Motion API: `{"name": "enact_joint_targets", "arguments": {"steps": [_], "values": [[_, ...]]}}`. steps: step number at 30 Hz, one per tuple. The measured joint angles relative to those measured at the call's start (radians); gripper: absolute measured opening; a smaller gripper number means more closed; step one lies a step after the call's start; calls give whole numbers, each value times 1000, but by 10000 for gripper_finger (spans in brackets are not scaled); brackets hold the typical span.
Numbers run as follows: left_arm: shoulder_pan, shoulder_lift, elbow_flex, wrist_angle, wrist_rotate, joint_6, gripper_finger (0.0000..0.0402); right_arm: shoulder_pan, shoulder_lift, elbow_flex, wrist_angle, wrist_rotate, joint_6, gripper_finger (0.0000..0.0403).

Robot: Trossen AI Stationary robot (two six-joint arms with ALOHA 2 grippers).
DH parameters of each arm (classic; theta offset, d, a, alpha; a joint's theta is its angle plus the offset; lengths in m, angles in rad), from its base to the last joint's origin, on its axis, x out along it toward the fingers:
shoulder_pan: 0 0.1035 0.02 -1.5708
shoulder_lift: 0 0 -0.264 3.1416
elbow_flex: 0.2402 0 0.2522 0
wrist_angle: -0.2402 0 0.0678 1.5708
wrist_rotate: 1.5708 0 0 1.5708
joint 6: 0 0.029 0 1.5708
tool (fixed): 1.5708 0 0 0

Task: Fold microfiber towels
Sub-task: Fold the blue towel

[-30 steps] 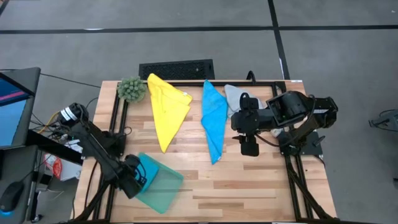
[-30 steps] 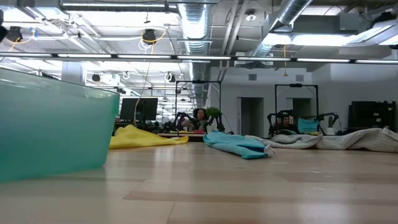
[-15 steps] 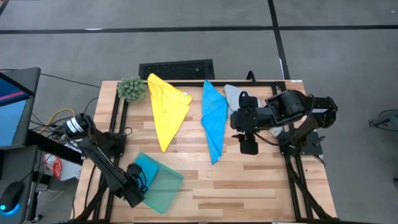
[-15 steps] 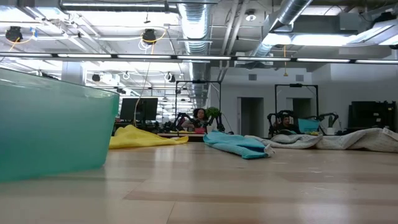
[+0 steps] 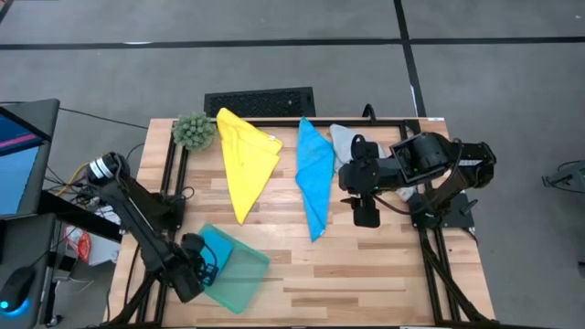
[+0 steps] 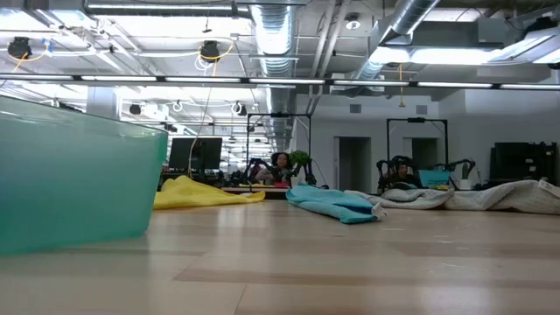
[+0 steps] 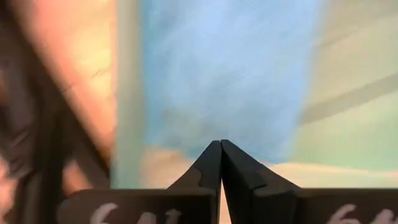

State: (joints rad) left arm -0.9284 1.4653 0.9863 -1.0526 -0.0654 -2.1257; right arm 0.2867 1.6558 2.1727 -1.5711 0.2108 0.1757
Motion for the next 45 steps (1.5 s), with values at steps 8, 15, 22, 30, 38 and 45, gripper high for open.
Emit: {"name": "enact_joint_targets", "arguments": {"steps": [8,15,22,30,38,45], "values": [[187,-102,15,21,-327,108,7,-39,0,-14,0,13,15,248],[454,-209,16,183,-386,592,91,-120,-70,-233,76,30,97,248],[637,-209,15,289,-396,893,173,-151,-195,-737,417,23,355,248],[884,-144,14,585,-281,1249,185,-97,-200,-1135,842,0,658,248],[1122,38,14,758,-34,1359,185,-127,-110,-1185,1015,72,669,248],[1194,209,51,831,37,1383,185,-139,-21,-1183,1046,8,650,248]]}}
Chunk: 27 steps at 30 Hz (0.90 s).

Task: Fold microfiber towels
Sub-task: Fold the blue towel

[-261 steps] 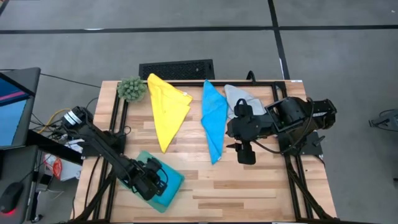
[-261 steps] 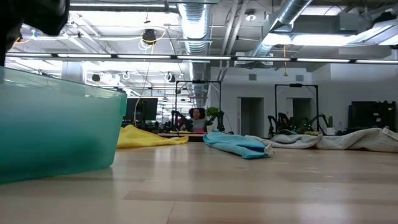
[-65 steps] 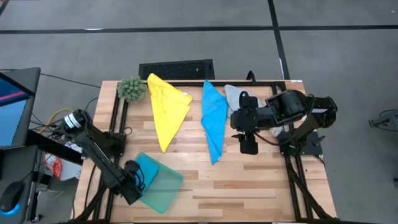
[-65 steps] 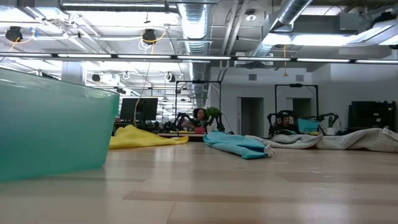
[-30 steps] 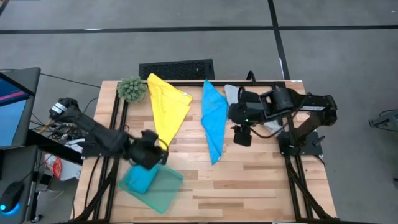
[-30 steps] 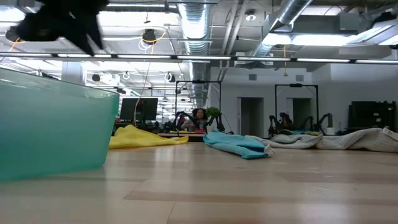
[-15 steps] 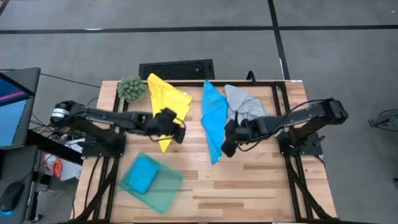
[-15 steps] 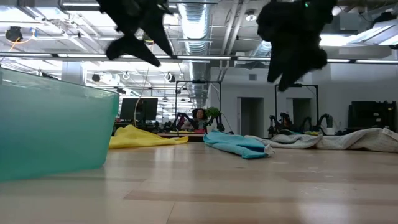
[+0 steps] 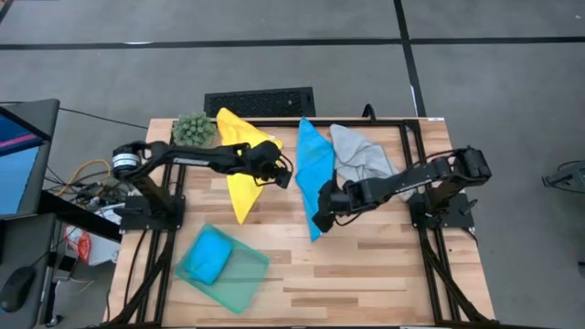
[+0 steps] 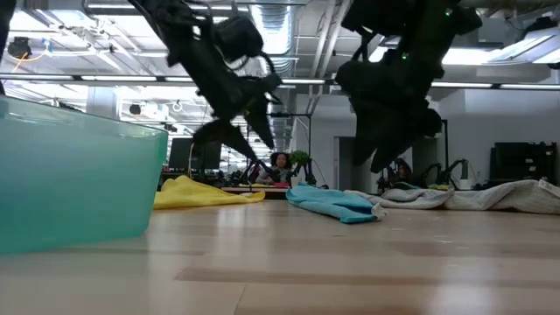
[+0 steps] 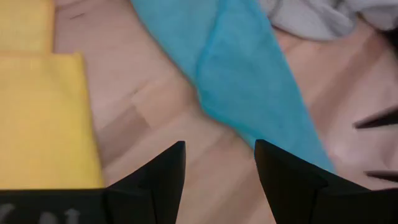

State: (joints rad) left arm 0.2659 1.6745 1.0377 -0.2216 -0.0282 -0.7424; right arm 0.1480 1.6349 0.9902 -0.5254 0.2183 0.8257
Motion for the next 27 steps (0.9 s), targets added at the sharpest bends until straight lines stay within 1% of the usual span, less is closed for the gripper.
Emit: {"name": "enact_joint_targets", "arguments": {"steps": [1,4,6,8,10,11,13,18,20,23,25,27], "values": [[1,23,16,21,-6,2,185,6,1,1,-2,0,9,248],[6,89,79,5,-28,34,185,29,-4,5,-25,13,44,248],[6,143,124,-14,-33,57,185,45,-26,-2,-80,14,65,248],[8,194,174,-26,-25,69,185,58,-41,5,-73,20,90,248],[9,242,223,-38,-24,76,185,75,-66,1,-137,37,116,248],[9,259,240,-44,-17,77,185,84,-73,1,-130,44,128,248],[11,294,272,-65,-7,82,185,106,-96,1,-176,64,158,248],[13,342,310,-91,13,85,185,155,-134,1,-206,105,209,248],[13,343,307,-135,9,87,185,172,-146,2,-211,117,225,248],[13,358,306,-130,22,90,184,192,-150,1,-221,129,248,248],[14,359,306,-127,53,101,174,201,-150,2,-215,131,249,248],[13,373,308,-121,60,104,154,206,-150,1,-226,131,249,248]]}}
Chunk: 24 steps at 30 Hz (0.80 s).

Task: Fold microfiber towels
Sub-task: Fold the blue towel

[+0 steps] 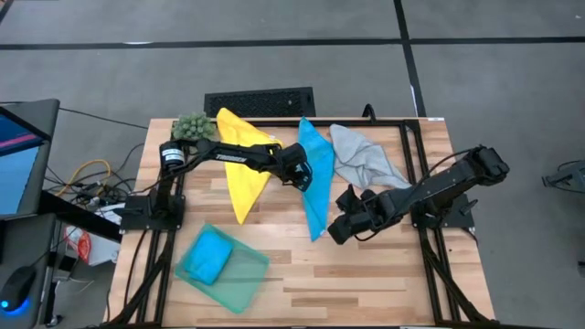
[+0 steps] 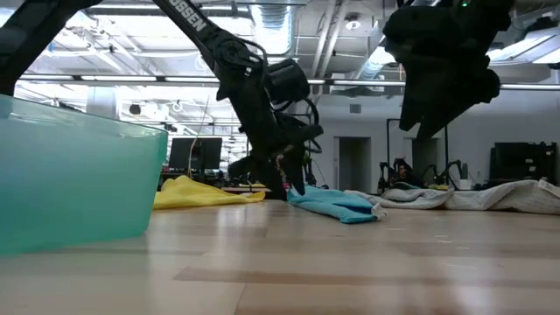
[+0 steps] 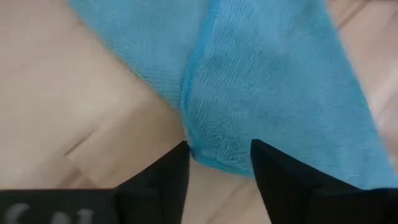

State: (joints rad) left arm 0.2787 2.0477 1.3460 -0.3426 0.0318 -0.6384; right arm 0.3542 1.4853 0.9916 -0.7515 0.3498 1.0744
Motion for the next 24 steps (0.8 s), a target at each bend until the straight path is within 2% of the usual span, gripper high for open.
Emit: {"name": "enact_joint_targets", "arguments": {"steps": [11,18,24], "values": [[-5,7,43,-6,-9,45,10,-2,1,0,1,1,-1,248],[-16,7,160,-153,16,63,2,-1,1,-28,24,32,-6,248],[-24,6,293,-312,16,118,2,12,1,-133,253,20,20,248]]}}
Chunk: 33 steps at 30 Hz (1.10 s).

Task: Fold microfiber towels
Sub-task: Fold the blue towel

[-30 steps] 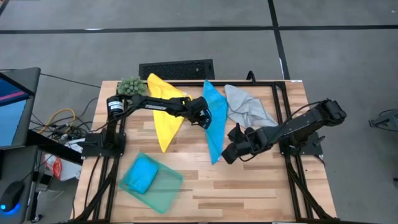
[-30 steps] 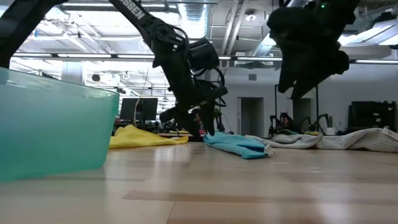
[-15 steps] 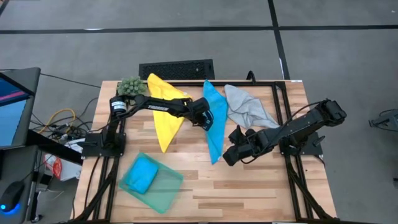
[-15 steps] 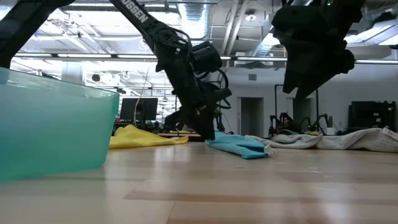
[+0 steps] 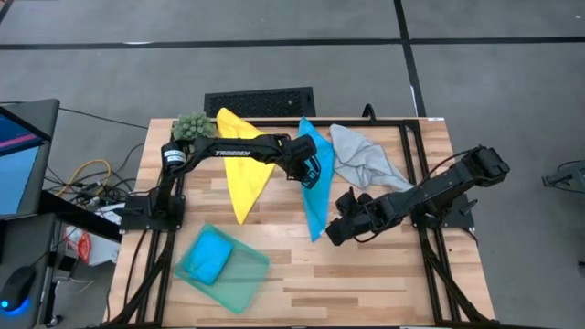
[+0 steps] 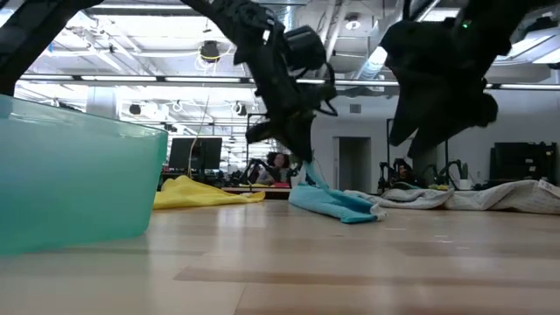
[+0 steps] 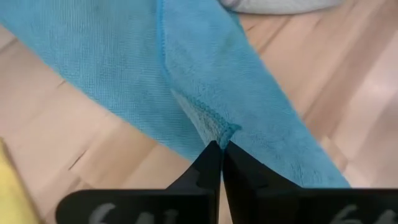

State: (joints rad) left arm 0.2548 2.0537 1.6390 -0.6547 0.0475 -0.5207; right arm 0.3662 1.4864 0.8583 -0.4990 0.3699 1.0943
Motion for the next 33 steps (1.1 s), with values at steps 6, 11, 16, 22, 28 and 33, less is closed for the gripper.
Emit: {"name": "enact_joint_targets", "arguments": {"steps": [6,11,16,22,28,33], "values": [[0,0,108,-105,0,31,2,37,0,-103,237,79,32,248],[0,-1,176,-147,-1,48,2,66,20,-116,253,157,40,248],[0,-2,208,-159,-2,66,2,85,76,-116,301,183,66,248],[0,-2,211,-174,-4,89,2,99,200,-115,483,181,55,248],[0,-2,211,-176,-8,91,2,96,299,-70,502,183,84,248],[-2,-2,211,-179,-9,99,2,72,364,-31,537,184,53,248]]}}
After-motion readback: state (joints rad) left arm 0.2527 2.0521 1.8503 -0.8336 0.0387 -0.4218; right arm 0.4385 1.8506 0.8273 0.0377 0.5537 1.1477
